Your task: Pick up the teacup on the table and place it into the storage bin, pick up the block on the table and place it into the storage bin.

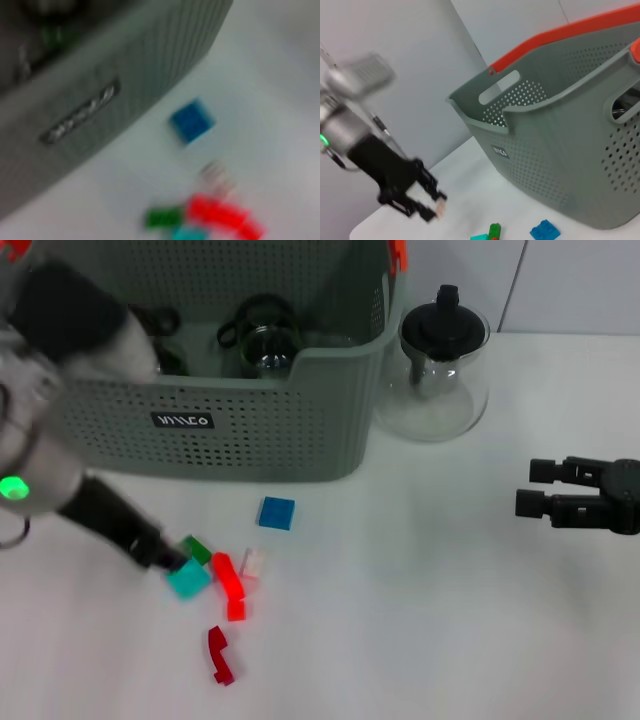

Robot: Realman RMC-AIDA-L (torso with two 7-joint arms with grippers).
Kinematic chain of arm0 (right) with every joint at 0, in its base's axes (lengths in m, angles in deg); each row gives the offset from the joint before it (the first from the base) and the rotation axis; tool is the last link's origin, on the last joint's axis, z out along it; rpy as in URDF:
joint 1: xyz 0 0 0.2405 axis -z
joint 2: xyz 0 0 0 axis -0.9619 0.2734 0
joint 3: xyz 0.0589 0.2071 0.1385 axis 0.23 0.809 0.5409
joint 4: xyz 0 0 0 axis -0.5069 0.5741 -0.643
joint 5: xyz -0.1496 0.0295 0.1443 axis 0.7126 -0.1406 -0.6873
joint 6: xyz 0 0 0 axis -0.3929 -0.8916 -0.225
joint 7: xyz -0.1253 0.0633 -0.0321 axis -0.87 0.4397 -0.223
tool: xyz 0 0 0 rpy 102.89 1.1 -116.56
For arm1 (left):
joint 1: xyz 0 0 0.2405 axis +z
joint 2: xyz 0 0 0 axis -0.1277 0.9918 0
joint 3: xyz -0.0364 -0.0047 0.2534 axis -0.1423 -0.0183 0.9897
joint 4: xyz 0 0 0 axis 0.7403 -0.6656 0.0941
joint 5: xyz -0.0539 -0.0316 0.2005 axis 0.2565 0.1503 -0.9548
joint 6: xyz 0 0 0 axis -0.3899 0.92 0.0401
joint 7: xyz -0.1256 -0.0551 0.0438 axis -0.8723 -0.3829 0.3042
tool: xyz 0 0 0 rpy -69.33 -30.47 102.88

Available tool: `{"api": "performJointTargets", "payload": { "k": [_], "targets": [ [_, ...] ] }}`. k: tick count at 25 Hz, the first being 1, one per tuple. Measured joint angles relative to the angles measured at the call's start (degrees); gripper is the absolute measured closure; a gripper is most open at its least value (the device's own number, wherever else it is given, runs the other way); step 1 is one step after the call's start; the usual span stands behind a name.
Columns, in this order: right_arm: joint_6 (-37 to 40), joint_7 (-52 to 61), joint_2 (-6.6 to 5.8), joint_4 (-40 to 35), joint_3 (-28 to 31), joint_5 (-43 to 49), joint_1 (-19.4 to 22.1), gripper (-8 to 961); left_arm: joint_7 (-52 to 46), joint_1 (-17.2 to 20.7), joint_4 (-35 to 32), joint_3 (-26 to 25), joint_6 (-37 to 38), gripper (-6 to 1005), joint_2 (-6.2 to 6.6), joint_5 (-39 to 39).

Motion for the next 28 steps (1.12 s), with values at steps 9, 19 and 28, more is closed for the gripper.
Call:
{"api": "performJointTargets", "payload": {
  "k": [9, 19, 28],
  "targets": [
    [0.2, -0.6, -0.03, 0.1, 0.0, 0.0, -0.3, 9, 4.5, -13.2, -1.5, -18.8, 4.9, 571, 3.25, 24.8],
    [0.1, -0.6, -0.02, 0.2, -0.1, 0.0, -0.8, 9, 3.8, -30.1, 26.2, -17.7, -19.5, 559, 9.16, 3.7],
    [-0.5, -0.6, 0.12, 0.2, -0.5, 0.1, -1.3, 10, 0.0, -34.3, 42.4, -11.0, -38.5, 548, 7.58, -5.9]
  ]
}}
